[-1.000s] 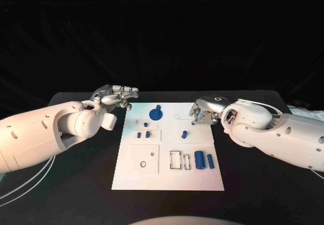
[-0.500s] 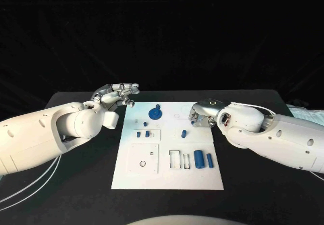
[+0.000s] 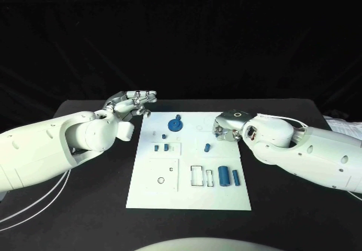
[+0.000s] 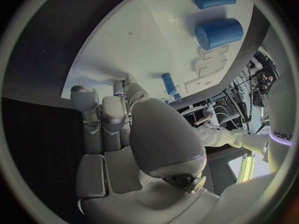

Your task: Assemble the parts on the task board

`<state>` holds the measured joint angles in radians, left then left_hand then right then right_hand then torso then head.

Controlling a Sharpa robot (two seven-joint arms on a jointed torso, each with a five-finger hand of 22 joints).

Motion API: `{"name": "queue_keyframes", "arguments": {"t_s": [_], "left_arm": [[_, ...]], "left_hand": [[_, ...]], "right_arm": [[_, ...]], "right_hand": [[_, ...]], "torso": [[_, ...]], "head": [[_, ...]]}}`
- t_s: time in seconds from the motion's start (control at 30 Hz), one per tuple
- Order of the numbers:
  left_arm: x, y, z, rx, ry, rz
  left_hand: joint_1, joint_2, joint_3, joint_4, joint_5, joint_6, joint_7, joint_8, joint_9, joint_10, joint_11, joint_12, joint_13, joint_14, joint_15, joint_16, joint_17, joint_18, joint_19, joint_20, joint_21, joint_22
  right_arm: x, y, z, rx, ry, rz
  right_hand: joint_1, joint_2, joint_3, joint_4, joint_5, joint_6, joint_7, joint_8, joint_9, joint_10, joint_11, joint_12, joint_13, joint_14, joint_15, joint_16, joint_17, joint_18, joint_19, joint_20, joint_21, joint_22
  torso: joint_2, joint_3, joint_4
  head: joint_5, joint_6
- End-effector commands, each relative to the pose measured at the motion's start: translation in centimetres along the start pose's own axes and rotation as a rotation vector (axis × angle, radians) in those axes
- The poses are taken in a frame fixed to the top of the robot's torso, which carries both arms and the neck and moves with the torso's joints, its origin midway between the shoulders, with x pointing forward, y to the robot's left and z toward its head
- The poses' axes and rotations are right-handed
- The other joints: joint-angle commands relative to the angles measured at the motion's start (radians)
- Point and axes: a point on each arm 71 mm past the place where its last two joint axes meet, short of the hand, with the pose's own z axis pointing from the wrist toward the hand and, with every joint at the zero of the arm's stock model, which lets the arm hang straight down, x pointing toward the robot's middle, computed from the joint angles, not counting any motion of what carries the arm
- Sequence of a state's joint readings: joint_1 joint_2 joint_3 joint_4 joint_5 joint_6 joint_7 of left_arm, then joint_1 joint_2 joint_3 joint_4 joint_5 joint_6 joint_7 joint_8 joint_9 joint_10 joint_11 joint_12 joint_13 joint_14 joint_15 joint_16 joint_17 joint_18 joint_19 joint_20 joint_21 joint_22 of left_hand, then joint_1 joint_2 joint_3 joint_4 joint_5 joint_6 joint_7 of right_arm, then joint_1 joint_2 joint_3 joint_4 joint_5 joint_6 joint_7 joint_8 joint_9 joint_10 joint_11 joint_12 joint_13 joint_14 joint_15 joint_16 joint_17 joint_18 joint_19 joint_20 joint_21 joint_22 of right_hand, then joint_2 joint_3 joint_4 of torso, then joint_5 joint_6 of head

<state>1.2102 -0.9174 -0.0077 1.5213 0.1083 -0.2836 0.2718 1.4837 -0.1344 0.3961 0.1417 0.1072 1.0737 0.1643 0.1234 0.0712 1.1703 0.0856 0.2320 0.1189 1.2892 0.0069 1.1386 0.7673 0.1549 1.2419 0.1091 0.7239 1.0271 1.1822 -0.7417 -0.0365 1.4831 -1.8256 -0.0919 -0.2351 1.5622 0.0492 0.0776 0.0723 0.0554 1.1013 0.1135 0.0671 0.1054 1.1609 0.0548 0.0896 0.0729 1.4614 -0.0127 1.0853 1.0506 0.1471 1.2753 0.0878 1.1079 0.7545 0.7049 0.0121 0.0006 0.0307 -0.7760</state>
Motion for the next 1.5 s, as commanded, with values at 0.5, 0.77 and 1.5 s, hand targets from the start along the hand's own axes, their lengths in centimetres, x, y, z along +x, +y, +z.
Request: {"name": "queue_keyframes", "arguments": {"t_s": [0.5,0.77,1.5], "left_arm": [[0.1,0.0,0.1,-0.001,0.033,0.009],[0.0,0.0,0.2,-0.003,0.032,0.014],[-0.1,0.1,0.1,-0.014,0.034,0.020]], "left_hand": [[0.000,0.009,-0.002,-0.007,0.005,-0.008,-0.001,0.005,-0.001,-0.008,0.000,0.007,0.003,-0.007,-0.001,-0.009,-0.011,0.011,-0.004,-0.001,-0.017,-0.010],[0.002,0.010,-0.001,-0.010,0.005,-0.009,-0.001,0.006,-0.001,-0.010,0.000,0.008,0.004,-0.008,-0.001,-0.010,-0.013,0.011,-0.004,-0.001,-0.021,-0.012],[-0.002,0.013,-0.002,-0.013,0.004,-0.014,0.002,0.006,-0.002,-0.018,0.003,0.013,0.006,-0.014,0.001,-0.014,-0.022,0.013,-0.010,0.000,-0.039,-0.024]], "right_arm": [[0.9,-0.1,0.1,0.006,0.060,-0.013],[-0.1,-0.2,-0.3,0.009,-0.078,0.032],[-1.7,0.3,-3.0,-0.012,-0.172,0.174]], "right_hand": [[-0.022,0.021,0.123,-0.011,-0.007,0.037,-0.010,0.002,0.007,0.045,-0.011,-0.016,-0.009,0.044,-0.015,0.025,0.010,-0.008,0.009,-0.015,0.013,0.017],[-0.047,-0.008,0.155,-0.014,-0.007,0.040,-0.009,0.001,0.009,0.049,-0.009,-0.022,-0.010,0.041,-0.014,0.018,0.000,-0.010,0.015,-0.013,0.019,0.026],[-0.114,-0.051,0.171,0.019,-0.007,0.043,-0.006,-0.001,0.010,0.055,-0.004,-0.023,-0.009,0.042,-0.013,0.032,0.009,-0.013,0.025,-0.009,0.033,0.047]], "torso": [[-0.001,-0.0010,-0.0004],[-0.001,-0.0008,-0.0002],[-0.001,-0.0007,-0.0023]], "head": [[-0.001,-0.014],[-0.002,-0.015],[0.002,-0.013]]}}
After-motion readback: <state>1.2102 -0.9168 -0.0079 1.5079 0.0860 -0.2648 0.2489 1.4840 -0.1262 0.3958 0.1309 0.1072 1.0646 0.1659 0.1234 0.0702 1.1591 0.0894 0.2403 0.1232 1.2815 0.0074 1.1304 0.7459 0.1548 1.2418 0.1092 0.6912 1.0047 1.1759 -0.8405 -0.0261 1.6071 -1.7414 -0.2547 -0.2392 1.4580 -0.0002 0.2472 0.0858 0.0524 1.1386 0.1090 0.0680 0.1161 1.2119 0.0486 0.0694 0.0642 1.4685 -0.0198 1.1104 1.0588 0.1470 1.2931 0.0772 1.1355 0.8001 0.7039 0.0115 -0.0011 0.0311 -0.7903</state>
